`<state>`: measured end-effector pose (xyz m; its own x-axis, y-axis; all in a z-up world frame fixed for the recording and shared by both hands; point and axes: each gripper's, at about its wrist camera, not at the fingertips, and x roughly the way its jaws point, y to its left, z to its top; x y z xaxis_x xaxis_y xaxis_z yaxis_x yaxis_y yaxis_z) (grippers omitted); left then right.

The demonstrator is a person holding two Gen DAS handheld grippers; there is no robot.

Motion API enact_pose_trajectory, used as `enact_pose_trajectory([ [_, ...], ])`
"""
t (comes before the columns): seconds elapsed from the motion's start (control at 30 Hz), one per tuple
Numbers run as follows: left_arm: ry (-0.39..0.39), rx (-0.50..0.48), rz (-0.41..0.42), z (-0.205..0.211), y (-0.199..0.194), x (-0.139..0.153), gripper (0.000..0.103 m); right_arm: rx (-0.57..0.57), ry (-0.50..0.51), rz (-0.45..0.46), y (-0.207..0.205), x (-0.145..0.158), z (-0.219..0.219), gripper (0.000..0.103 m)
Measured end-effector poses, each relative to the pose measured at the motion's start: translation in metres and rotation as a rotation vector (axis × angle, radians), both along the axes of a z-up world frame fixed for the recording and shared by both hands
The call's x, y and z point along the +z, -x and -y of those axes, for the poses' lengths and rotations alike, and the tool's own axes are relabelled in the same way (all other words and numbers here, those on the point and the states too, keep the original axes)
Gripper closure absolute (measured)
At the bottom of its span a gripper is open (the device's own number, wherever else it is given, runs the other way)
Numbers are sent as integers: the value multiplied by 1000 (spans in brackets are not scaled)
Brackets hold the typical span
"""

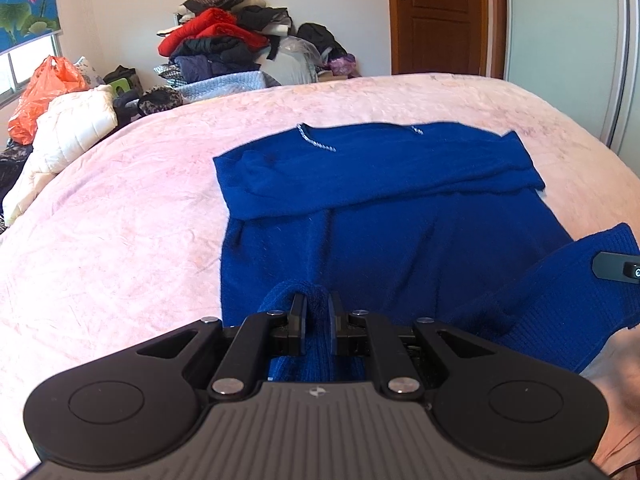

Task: Fold small clothes
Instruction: 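Lift the hem with both grippers and fold it toward the beaded collar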

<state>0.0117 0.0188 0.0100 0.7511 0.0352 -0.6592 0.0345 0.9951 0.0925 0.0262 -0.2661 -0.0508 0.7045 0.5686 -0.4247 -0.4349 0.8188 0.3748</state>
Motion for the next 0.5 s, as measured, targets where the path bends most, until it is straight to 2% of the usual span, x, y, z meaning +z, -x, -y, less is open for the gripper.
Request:
enact_pose_trajectory([
  [0.3, -25, 69, 87, -8, -18, 23, 93, -10, -25, 59, -21, 20, 0, 86],
  [0.5, -49, 115, 111, -7, -36, 22, 93, -27, -5, 64, -35, 19, -6, 86],
])
